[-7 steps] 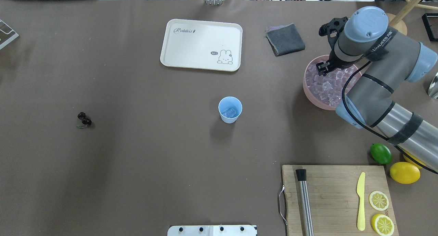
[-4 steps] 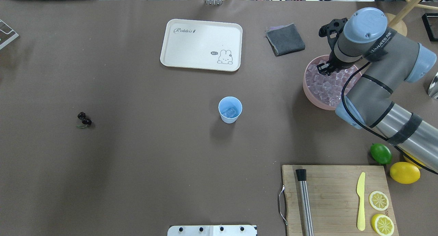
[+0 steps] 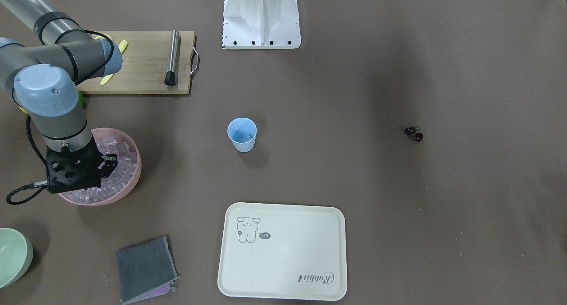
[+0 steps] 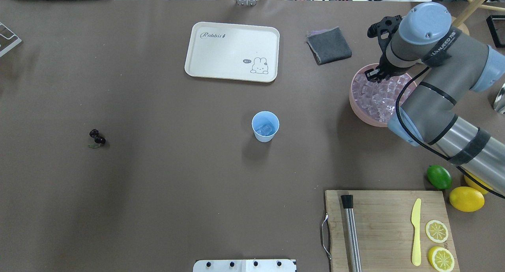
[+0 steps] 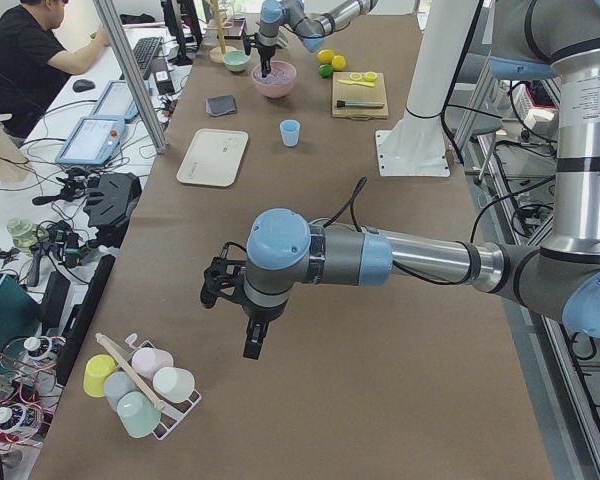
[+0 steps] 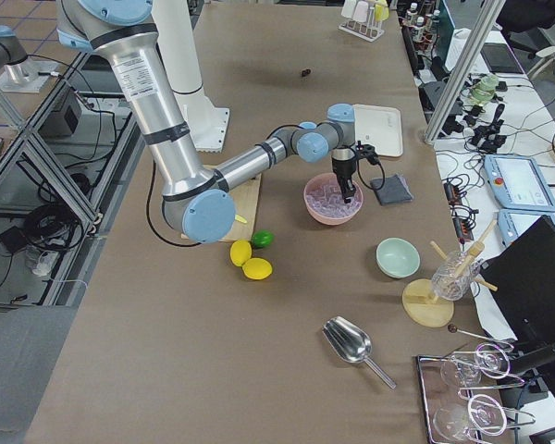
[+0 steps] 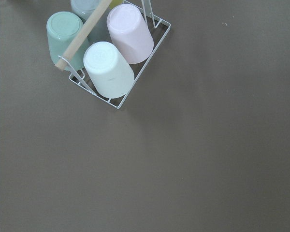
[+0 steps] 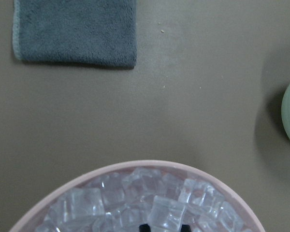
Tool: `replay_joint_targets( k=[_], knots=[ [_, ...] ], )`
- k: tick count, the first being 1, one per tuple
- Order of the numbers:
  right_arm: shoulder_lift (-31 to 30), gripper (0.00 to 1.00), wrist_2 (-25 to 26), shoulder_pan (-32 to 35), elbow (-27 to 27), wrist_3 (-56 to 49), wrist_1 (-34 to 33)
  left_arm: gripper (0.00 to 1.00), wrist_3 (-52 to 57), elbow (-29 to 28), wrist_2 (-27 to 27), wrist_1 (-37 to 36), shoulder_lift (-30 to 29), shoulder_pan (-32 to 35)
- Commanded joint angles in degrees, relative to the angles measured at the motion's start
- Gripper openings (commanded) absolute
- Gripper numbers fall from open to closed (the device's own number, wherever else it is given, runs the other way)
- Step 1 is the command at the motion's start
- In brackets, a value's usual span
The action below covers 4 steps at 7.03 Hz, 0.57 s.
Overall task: Put ice and cherries in cup
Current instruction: 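Return the right gripper to the pink bowl and grasp an ice cube, then carry the ice cube over the light-blue cup and release it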
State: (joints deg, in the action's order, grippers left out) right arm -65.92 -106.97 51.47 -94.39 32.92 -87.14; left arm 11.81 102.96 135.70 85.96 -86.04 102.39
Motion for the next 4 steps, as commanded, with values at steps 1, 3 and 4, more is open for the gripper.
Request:
replay_joint_targets(
  k=[1,3,4],
  knots=[
    [0.18,0.25,-6.56,2.48,-9.80,0.65,-7.91,0.98,-0.03,0.22,0.00,0.00,0.00,0.00],
    [4.89,0.23,-6.33,-3.96,-11.96,15.41,-10.42,0.98,-0.03,0.14,0.00,0.00,-0.44,0.00],
    [8.66,0.23,-4.15,-8.97,-11.78,23.68,-10.60,0.98,-0.03,0.31,0.00,-0.09,-0.62,0.00]
  ],
)
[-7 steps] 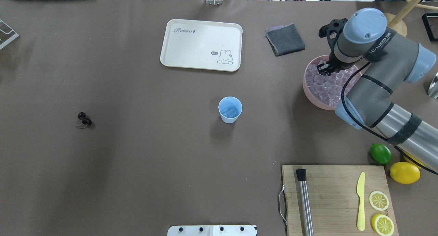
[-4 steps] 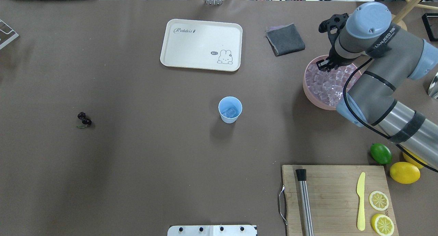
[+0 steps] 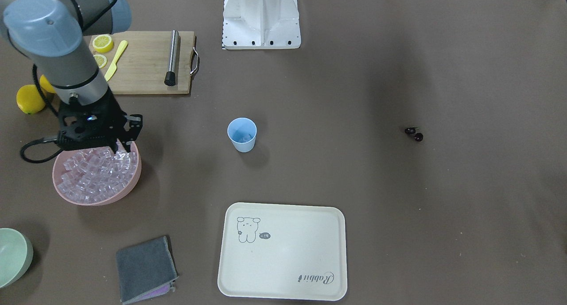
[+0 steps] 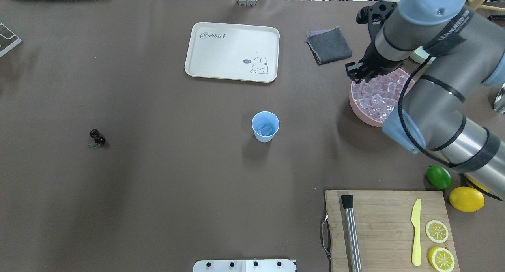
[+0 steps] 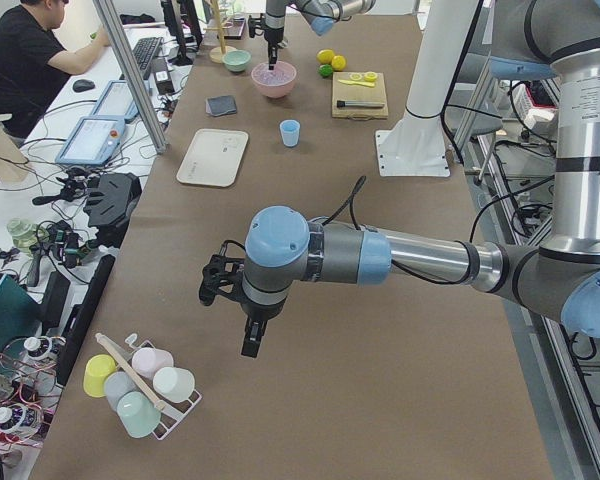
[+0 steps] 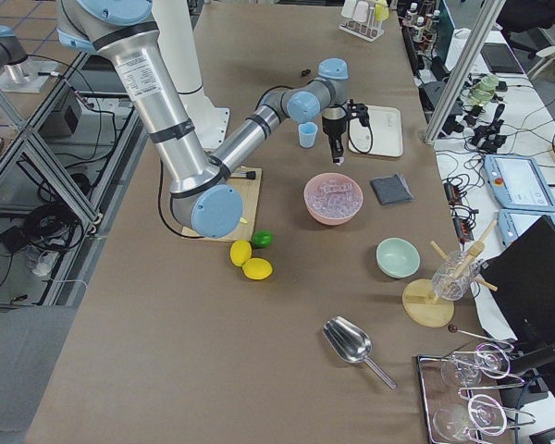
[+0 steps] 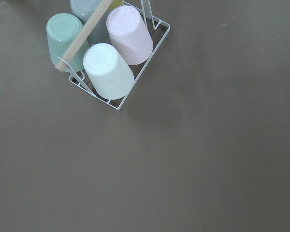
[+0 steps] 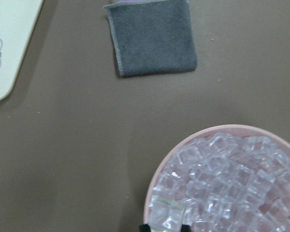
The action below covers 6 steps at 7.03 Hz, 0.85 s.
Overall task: Put ice and cherries in cup
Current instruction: 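Carry the ice cube over the light-blue cup and release it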
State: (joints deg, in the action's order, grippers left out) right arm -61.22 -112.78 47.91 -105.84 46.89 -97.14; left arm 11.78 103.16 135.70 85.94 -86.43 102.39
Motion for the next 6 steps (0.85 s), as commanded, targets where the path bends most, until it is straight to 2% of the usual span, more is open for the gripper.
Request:
replay_joint_targets(
  k=[1,2,3,6],
  knots=[
    [6.87,0.23,5.08,-10.51,-0.25,15.80,-0.60,0.98,0.00,0.29,0.00,-0.16,-0.58,0.00],
    [10.47,0.22,6.25,-14.48,0.19,21.86,-1.38,0.98,0.00,0.20,0.00,-0.07,-0.67,0.00],
    [12.42,0.22,9.57,-17.47,1.06,24.10,-1.56,0.98,0.00,-0.15,0.00,0.02,-0.67,0.00],
    [13.76,0.23,10.57,-17.77,3.44,23.86,-1.12,0.98,0.09,0.64,0.00,0.02,-0.32,0.00]
  ],
)
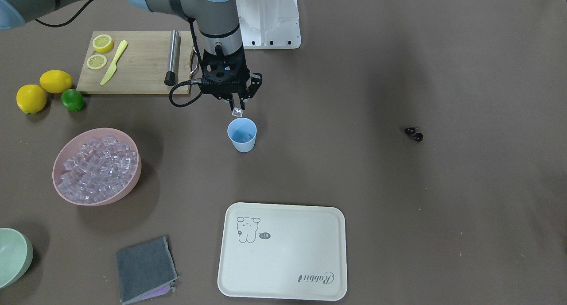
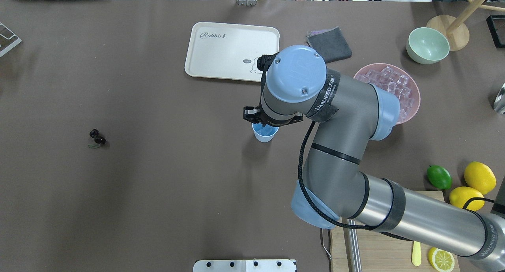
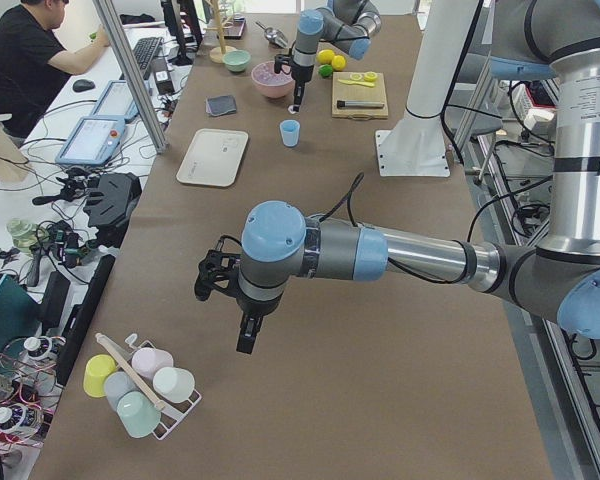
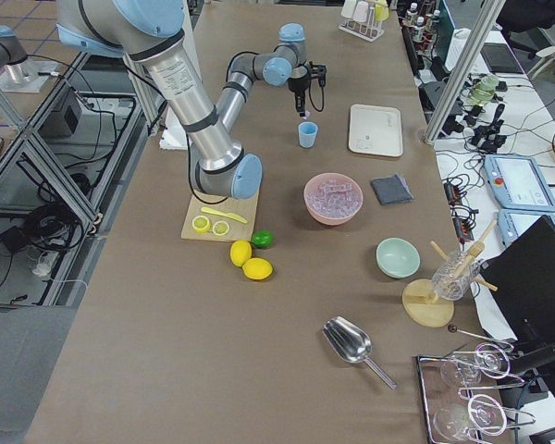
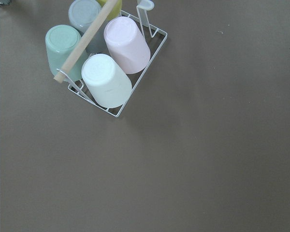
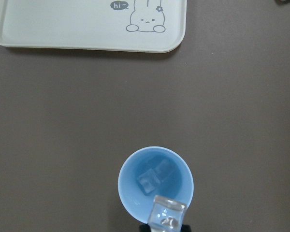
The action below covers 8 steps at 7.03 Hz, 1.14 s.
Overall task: Put ice and cherries in cup
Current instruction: 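Carry the ice cube over the light-blue cup and release it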
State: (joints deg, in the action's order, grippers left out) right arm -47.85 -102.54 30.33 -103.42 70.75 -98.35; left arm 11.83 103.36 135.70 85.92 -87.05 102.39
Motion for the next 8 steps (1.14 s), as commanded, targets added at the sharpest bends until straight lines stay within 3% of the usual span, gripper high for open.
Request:
replay_joint_targets(
  k=[1,2,3,4,6,8],
  knots=[
    [0.39,0.24,0.32,-0.19,1.02,-0.08,0.09,0.98,0.03,0.09,0.00,0.04,0.21,0.00],
    [0.57,0.35,0.24,-0.27,0.94,0.09,0.09,0.98,0.03,0.08,0.00,0.04,0.21,0.00],
    [0.48,0.89,0.32,-0.19,0.94,-0.34,0.09,0.98,0.03,0.08,0.00,0.04,0.21,0.00],
    [0.39,0.98,0.32,-0.19,0.68,-0.35,0.35,0.98,0.03,0.43,0.00,0.04,0.30,0.00],
    [-0.30,0.98,-0.63,2.51,0.24,-1.91,0.18,0.98,-0.06,0.43,0.00,0.04,0.21,0.00],
    [-6.51,0.99,-11.22,13.81,-1.16,-17.49,0.18,0.98,-0.14,0.35,0.00,-0.05,-1.71,-0.79]
  ],
)
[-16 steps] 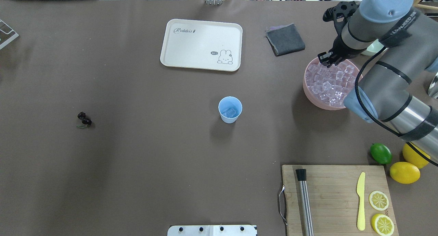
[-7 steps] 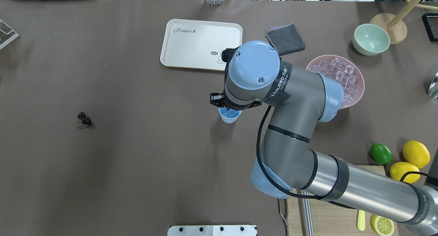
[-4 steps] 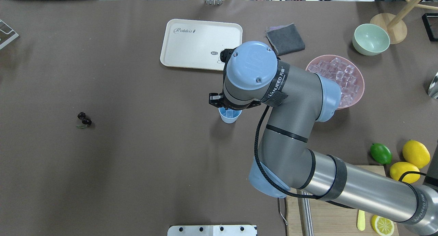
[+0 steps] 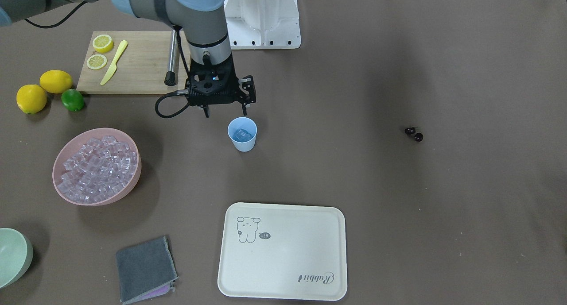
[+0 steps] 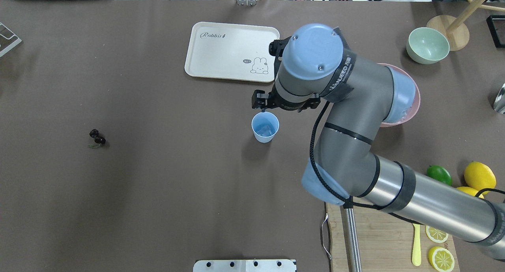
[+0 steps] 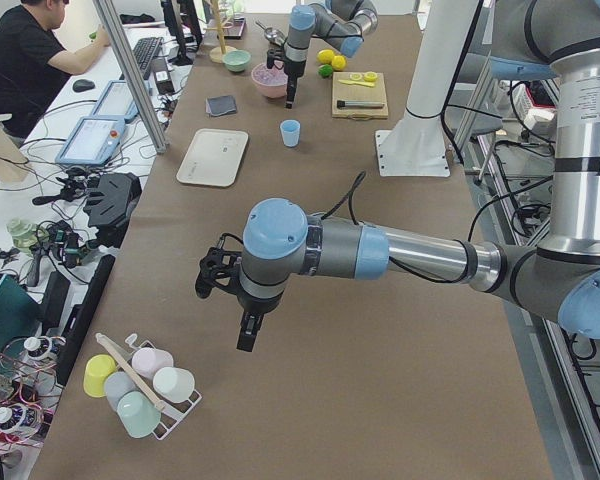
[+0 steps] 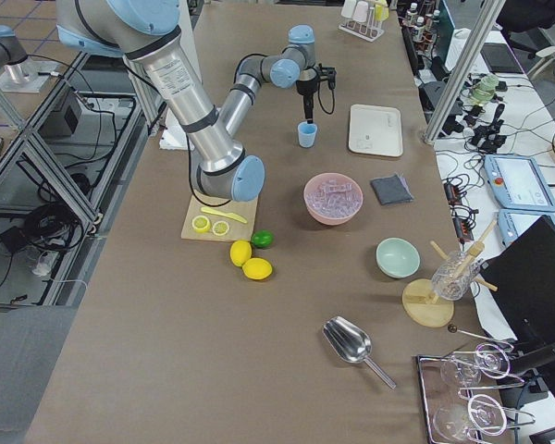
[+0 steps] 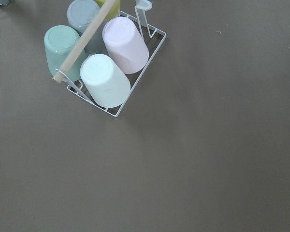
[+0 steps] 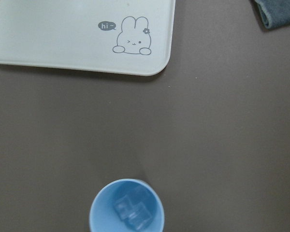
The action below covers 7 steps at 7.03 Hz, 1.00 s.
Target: Put ice and cherries in cup
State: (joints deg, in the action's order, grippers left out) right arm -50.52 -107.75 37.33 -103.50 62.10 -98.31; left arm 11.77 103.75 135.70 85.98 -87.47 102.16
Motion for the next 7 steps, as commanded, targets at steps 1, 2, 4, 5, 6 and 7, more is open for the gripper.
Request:
replay_joint_targets(
  k=[1,2,4,5,6,7],
  knots=[
    [-7.80,0.99,-13.38,14.45,-1.09,-19.02,0.40,0.98,-0.17,0.04,0.00,-0.19,-1.99,-2.47],
    [-12.28,0.99,-20.93,23.40,-0.74,-28.43,0.31,0.98,-1.12,0.22,0.00,-0.02,-3.05,-5.62],
    [-21.50,0.99,-25.22,35.92,0.84,-47.41,-0.13,0.98,-12.07,0.13,-0.17,0.85,-7.34,-11.52],
    [-24.86,0.99,-29.32,41.98,1.10,-52.99,-1.17,0.98,-16.82,0.39,-0.18,3.82,-7.89,-14.33],
    [-29.59,0.99,-30.67,47.43,0.50,-58.44,-1.27,0.98,-25.22,0.57,-0.70,7.68,-8.93,-19.31],
    [-33.99,0.99,-30.07,51.40,1.36,-67.98,-1.01,0.98,-34.35,0.75,-0.79,10.33,-10.60,-25.72]
  ],
)
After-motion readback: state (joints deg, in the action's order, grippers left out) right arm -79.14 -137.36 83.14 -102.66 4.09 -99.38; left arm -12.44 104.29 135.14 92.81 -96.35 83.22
